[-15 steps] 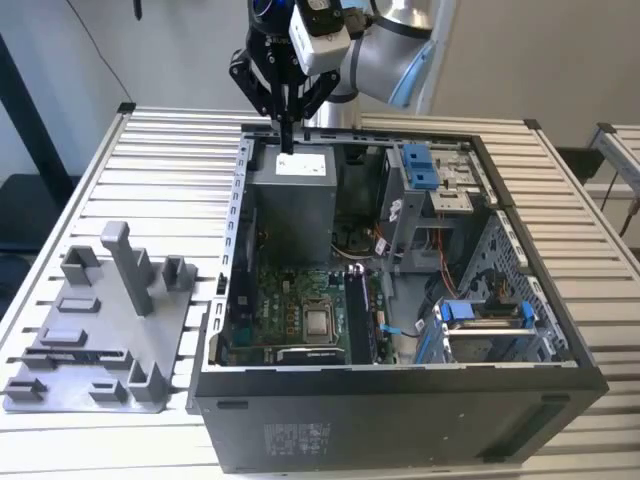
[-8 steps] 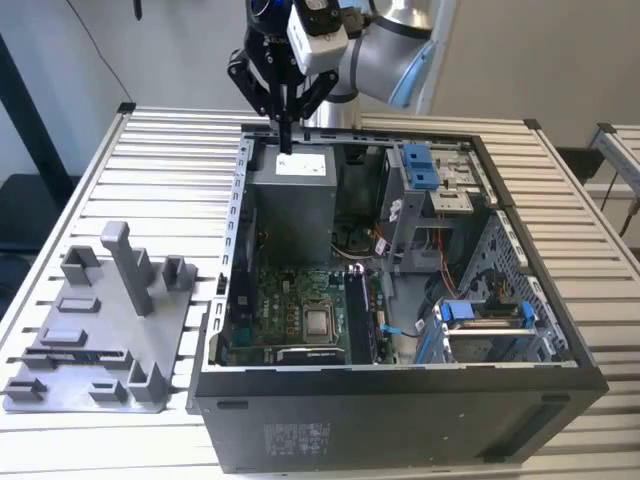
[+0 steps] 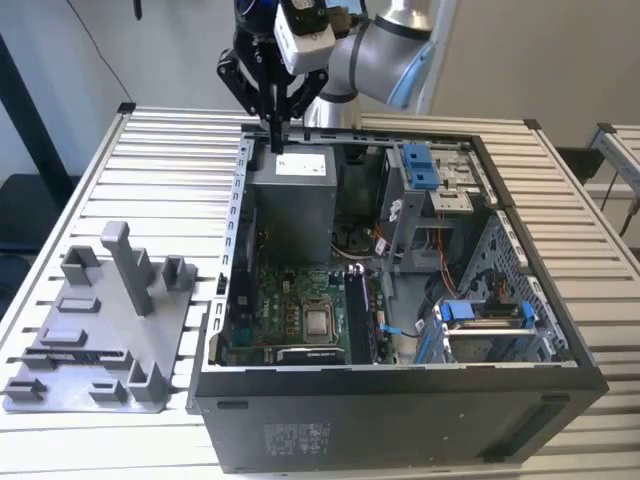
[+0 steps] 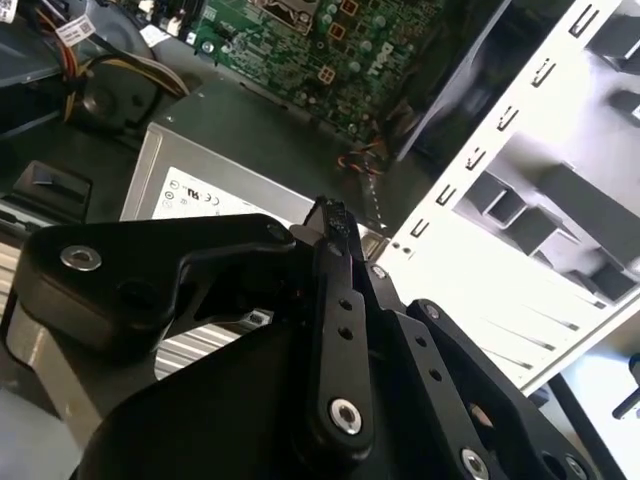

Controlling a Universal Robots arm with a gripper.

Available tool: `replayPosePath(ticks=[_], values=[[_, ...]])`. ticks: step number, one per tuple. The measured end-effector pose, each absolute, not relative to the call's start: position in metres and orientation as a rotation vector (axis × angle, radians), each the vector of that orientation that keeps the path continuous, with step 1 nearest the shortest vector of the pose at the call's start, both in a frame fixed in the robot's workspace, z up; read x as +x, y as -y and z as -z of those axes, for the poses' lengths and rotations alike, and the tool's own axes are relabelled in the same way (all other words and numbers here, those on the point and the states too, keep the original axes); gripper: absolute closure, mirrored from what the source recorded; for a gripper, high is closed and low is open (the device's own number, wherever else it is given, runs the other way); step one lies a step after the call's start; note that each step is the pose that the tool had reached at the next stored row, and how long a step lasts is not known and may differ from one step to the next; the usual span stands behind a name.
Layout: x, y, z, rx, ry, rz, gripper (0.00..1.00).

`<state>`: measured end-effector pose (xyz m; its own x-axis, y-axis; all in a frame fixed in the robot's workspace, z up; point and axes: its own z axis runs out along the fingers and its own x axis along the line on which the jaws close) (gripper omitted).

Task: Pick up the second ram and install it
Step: 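Reach for the second ram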

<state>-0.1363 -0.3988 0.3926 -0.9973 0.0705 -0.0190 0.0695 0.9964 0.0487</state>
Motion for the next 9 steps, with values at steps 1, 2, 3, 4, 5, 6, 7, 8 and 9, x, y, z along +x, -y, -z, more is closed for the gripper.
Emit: replayPosePath(ticks=[1,2,3,4,5,6,7,8,9], values=[[-0.138,0.399,-0.393,0.109,-3.118,-0.075,0.89],[-0.14,0.399,-0.393,0.109,-3.118,-0.075,0.89],[-0.142,0.399,-0.393,0.108,-3.118,-0.075,0.89],[-0.144,0.399,-0.393,0.108,-3.118,-0.075,0.89],[-0.147,0.399,-0.393,0.108,-3.118,-0.075,0.89],[-0.149,0.399,-0.393,0.107,-3.118,-0.075,0.89],[-0.151,0.399,-0.393,0.107,-3.118,-0.075,0.89],[-0.153,0.399,-0.393,0.106,-3.118,-0.075,0.89],[-0.155,0.399,-0.393,0.106,-3.118,-0.075,0.89]])
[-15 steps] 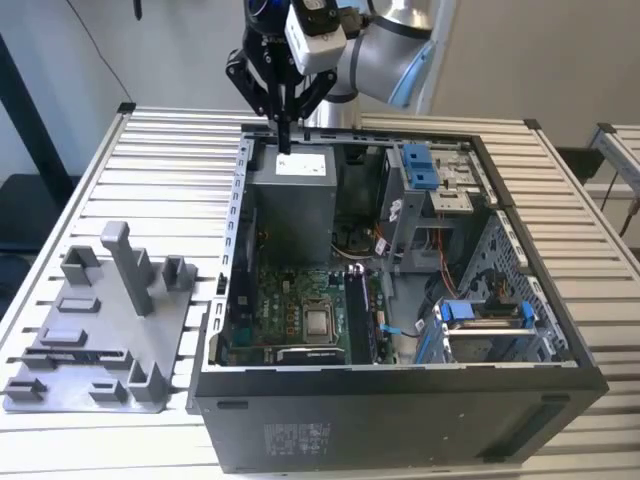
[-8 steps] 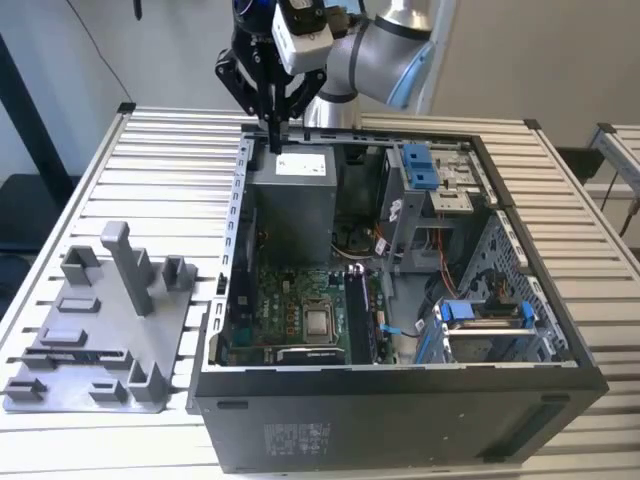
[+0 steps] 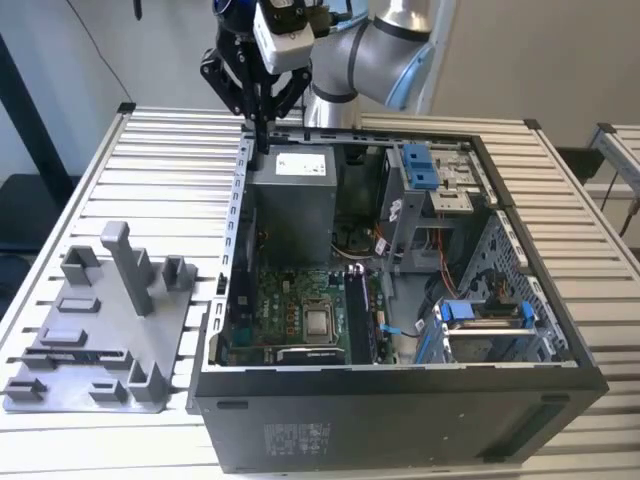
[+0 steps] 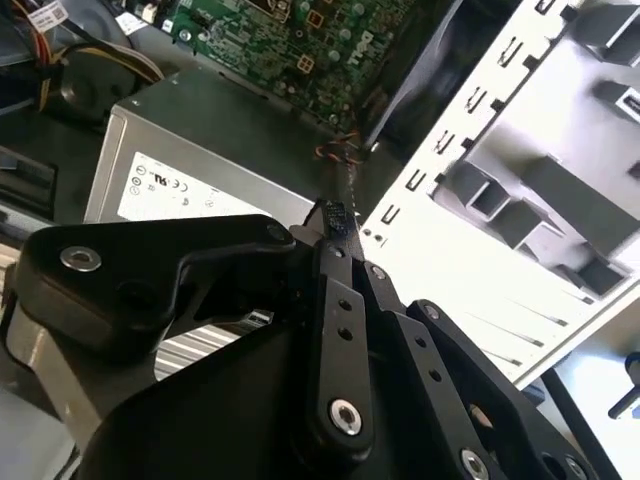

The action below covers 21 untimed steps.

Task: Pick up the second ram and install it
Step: 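Reach for the second ram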

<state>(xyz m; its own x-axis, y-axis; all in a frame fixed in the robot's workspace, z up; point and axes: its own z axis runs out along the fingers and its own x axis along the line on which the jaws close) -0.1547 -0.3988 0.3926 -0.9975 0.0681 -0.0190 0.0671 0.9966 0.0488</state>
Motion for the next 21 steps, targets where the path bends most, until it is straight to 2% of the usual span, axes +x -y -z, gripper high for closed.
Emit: replayPosePath(ticks=[21], values=[[-0.201,0.399,-0.393,0.093,-3.119,-0.075,0.89]])
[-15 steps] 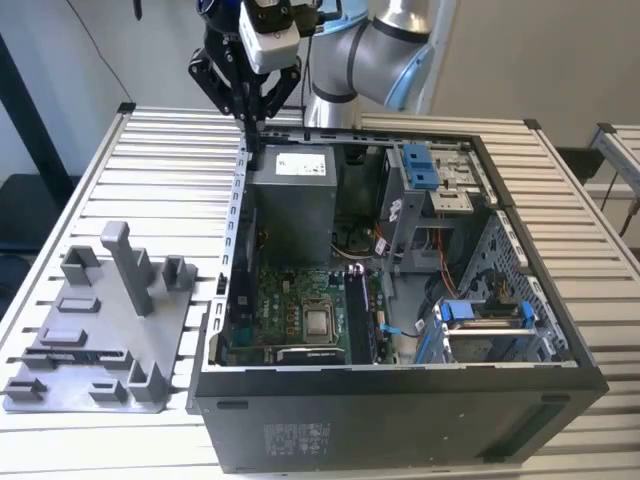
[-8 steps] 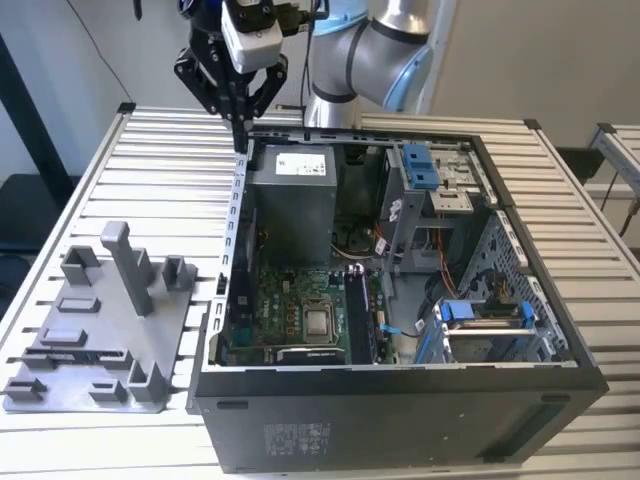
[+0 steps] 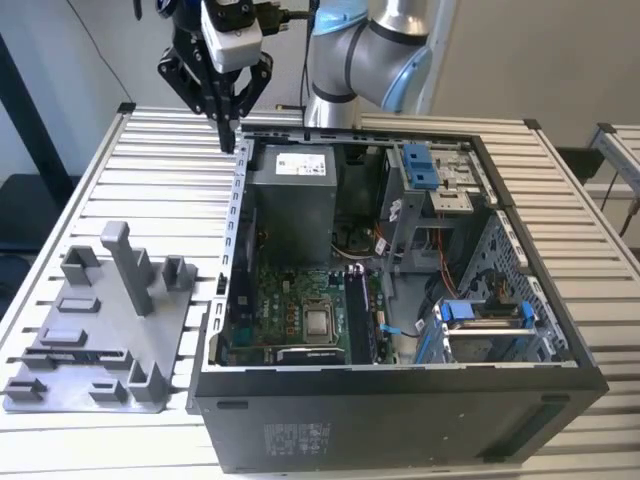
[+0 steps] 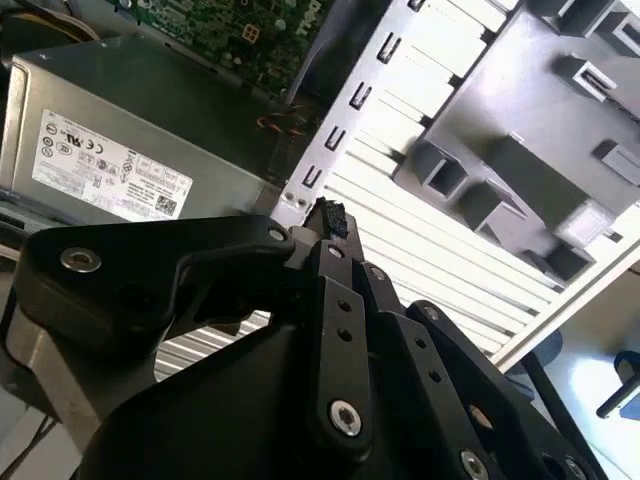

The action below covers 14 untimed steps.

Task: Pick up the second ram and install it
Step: 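Reach for the second ram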

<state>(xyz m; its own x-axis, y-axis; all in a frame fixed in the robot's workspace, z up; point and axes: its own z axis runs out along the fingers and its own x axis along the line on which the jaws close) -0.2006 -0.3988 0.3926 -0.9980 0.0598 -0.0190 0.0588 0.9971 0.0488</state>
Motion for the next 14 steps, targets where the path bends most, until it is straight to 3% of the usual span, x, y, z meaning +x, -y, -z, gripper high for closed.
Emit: replayPosePath(ticks=[14], values=[[-0.231,0.399,-0.393,0.084,-3.119,-0.075,0.89]])
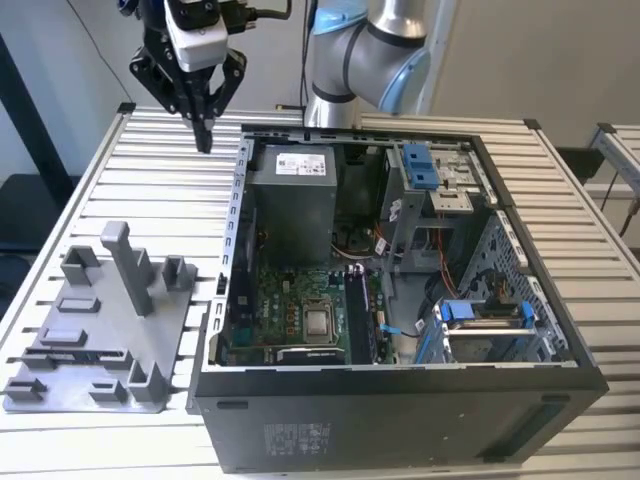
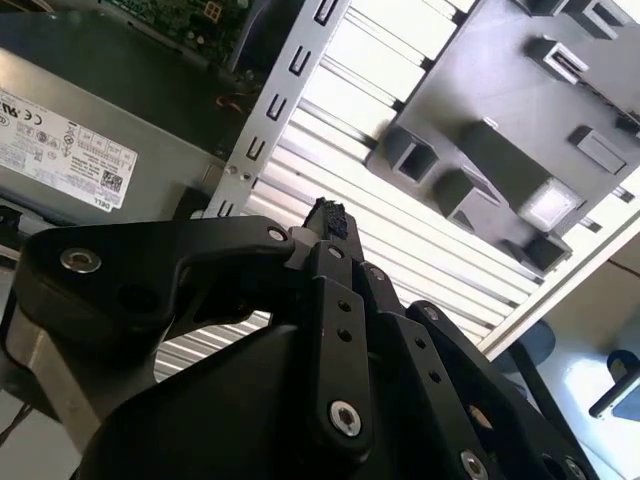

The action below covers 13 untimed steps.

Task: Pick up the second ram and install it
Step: 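Reach for the second ram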

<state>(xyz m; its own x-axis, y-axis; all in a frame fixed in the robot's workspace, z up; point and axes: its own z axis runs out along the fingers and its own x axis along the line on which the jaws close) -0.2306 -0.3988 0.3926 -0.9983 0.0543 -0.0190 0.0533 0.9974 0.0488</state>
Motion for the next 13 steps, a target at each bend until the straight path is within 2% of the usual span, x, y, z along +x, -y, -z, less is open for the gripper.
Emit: replayPosePath(ticks=[13], values=[[-0.259,0.399,-0.393,0.077,-3.119,-0.075,0.89]])
